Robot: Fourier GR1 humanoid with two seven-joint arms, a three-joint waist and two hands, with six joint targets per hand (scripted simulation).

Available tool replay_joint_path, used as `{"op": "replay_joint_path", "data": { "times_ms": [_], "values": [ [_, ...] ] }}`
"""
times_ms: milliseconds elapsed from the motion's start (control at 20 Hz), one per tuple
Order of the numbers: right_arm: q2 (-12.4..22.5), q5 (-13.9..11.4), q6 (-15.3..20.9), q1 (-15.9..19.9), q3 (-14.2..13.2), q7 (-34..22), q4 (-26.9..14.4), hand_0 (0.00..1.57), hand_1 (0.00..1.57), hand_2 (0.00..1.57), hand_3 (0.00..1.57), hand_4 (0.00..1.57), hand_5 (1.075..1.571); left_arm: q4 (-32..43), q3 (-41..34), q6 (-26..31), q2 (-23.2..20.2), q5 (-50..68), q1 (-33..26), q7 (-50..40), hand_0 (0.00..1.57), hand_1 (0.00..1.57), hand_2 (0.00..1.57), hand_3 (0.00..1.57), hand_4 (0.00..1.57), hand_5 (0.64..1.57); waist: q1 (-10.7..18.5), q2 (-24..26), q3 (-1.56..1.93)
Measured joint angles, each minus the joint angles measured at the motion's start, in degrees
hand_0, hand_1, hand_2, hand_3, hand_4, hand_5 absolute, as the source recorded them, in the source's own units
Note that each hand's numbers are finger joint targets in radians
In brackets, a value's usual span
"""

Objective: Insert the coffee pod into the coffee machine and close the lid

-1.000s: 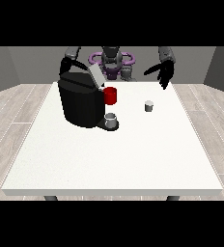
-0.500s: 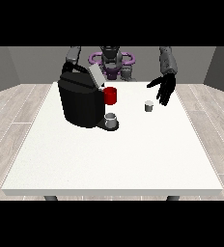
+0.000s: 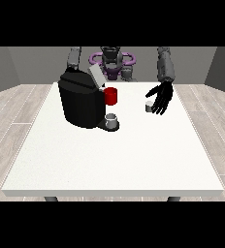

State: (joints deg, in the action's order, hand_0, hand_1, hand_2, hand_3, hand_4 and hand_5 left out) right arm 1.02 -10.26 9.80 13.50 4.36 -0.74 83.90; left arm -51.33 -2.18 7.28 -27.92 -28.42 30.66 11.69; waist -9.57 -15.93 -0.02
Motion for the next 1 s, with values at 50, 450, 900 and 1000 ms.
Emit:
{"op": "replay_joint_path", "data": {
  "times_ms": [50, 450, 900, 1000],
  "values": [
    [-0.21, -0.29, 0.87, 0.38, 0.54, -0.86, -0.23, 0.00, 0.00, 0.00, 0.00, 0.00, 1.571, 0.63, 0.59, -1.14, 0.61, -1.14, 0.26, 0.28, 0.84, 0.84, 0.92, 0.76, 0.30, 1.571, 0.33, 0.19, 0.01],
    [0.30, 0.82, -0.94, 2.34, -0.60, -0.75, -2.85, 0.00, 0.00, 0.00, 0.00, 0.00, 1.571, 4.60, 4.09, -6.72, 0.67, -9.56, 3.14, 2.25, 0.76, 0.76, 0.95, 0.81, 0.34, 1.571, -0.26, -0.13, 0.03],
    [0.11, 1.63, -1.67, 1.61, -1.33, 1.49, -5.53, 0.00, 0.00, 0.00, 0.00, 0.00, 1.571, 10.50, 7.65, -5.85, -0.09, -17.02, 4.51, 2.10, 0.76, 0.76, 0.98, 0.86, 0.40, 1.571, -0.62, 0.73, 0.10],
    [-0.06, 1.59, -1.29, 1.47, -1.35, 1.27, -5.42, 0.00, 0.00, 0.00, 0.00, 0.00, 1.571, 12.38, 7.19, -5.59, -0.64, -17.57, 5.44, 3.66, 0.87, 0.87, 1.02, 0.92, 0.41, 1.571, -0.75, 0.68, 0.07]
  ]
}}
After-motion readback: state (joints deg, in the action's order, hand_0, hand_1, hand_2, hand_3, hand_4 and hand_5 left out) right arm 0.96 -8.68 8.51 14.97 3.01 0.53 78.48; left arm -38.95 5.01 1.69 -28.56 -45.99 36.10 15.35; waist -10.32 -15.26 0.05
